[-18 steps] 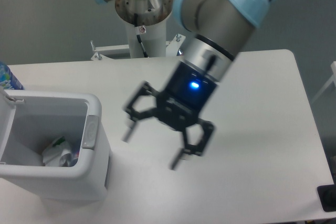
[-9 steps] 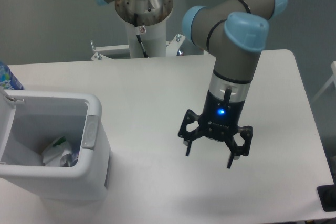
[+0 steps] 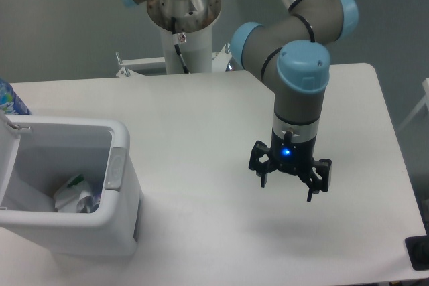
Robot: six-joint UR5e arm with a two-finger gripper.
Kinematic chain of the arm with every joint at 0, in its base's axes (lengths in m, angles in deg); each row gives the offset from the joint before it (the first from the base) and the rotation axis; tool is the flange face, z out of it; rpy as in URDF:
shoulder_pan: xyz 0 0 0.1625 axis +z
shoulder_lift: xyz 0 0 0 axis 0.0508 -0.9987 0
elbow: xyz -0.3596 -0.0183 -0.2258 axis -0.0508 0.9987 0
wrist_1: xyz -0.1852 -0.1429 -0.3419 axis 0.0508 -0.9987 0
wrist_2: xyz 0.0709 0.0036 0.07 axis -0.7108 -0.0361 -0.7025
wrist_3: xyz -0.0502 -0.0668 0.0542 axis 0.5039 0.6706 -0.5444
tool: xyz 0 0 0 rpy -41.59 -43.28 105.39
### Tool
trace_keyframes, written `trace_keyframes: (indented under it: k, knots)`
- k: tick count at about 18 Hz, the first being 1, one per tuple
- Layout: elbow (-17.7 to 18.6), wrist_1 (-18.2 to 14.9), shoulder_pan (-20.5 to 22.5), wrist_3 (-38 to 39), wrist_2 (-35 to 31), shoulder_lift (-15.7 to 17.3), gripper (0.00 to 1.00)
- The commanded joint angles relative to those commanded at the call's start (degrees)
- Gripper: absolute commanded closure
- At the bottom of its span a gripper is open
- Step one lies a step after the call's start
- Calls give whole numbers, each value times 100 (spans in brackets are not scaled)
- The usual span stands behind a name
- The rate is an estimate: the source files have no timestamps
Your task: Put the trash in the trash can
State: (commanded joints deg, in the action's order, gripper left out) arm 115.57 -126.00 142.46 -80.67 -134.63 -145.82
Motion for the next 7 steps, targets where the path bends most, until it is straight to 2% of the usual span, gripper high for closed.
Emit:
trace_keyframes:
  k: [7]
  knots:
    - [9, -9, -9, -167, -132, 18, 0]
